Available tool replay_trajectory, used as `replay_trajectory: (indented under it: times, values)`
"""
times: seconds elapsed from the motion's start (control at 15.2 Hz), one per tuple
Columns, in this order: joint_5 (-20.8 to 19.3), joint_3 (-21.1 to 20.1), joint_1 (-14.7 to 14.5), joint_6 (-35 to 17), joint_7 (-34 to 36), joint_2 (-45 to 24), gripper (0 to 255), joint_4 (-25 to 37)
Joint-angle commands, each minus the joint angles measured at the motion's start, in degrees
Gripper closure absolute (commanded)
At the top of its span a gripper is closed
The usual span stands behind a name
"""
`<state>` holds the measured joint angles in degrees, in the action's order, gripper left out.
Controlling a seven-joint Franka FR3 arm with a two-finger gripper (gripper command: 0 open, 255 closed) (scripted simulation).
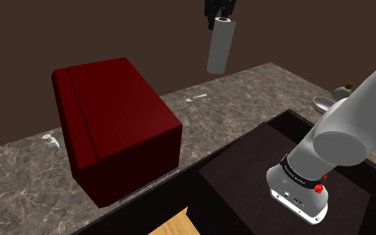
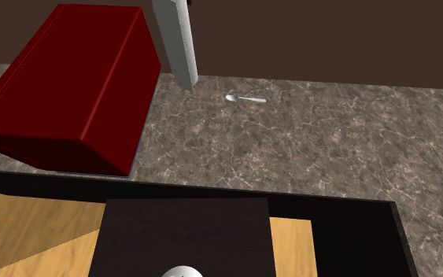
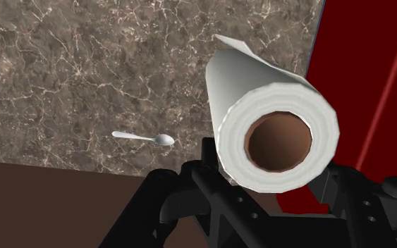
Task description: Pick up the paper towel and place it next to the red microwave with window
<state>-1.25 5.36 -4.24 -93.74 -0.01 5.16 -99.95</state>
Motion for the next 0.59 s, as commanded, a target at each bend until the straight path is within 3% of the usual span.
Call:
replay_trajectory:
  times: [0.0,0.53]
  values:
    - [0.2,-1.5,-1.3,-0.1,2.9,0.4,255,-0.5]
    - [1.0,-7.7,-6.3,0.1,13.9,0.3,255,-0.4]
